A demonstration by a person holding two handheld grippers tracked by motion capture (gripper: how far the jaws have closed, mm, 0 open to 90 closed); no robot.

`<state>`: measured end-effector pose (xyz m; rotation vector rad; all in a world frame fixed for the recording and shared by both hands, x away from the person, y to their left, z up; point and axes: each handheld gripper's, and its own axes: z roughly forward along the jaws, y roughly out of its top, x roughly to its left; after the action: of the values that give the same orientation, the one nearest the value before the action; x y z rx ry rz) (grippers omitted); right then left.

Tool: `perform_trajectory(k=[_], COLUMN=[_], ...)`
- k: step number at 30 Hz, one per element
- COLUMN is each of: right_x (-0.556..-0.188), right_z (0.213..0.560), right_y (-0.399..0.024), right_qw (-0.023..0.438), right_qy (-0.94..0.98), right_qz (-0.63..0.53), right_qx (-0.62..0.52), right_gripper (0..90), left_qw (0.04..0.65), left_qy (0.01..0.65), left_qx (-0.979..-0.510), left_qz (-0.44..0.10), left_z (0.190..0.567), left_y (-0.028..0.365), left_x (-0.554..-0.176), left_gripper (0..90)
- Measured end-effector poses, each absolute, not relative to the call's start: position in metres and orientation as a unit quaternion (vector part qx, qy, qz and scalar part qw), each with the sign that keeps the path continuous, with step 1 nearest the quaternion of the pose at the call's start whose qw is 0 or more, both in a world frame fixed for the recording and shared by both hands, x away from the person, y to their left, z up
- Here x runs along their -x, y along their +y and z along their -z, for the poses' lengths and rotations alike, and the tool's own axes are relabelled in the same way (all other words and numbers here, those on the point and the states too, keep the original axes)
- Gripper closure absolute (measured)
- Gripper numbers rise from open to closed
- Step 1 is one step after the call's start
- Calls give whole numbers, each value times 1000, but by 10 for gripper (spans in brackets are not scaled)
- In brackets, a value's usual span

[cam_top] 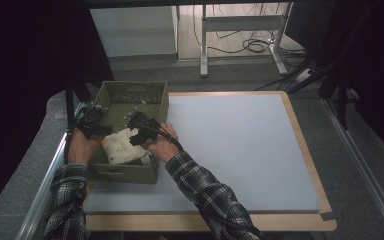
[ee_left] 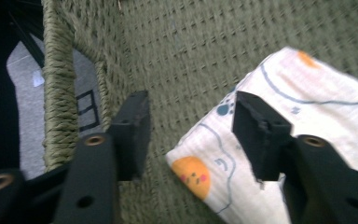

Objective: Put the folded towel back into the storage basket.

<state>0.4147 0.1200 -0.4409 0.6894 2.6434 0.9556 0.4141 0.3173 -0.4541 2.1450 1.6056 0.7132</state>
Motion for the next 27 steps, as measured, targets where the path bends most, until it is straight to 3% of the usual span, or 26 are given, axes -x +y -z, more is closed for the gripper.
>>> perform_trajectory(k=[12,27], right_x=[-406,-396], right_z=[425,412], right_y=[90,19], right_qw=[117,122], right_qy=[887,868], right_qz=[-375,-423], right_qx=[-241,-231], right_gripper=[251,109], left_qw=[262,361], left_qy=[576,523], left_qx=[-734,-735], left_qz=[-247,-234], left_z=[441,418], left_y=[310,266], left_x=[-399,-369], left_gripper=[211,47])
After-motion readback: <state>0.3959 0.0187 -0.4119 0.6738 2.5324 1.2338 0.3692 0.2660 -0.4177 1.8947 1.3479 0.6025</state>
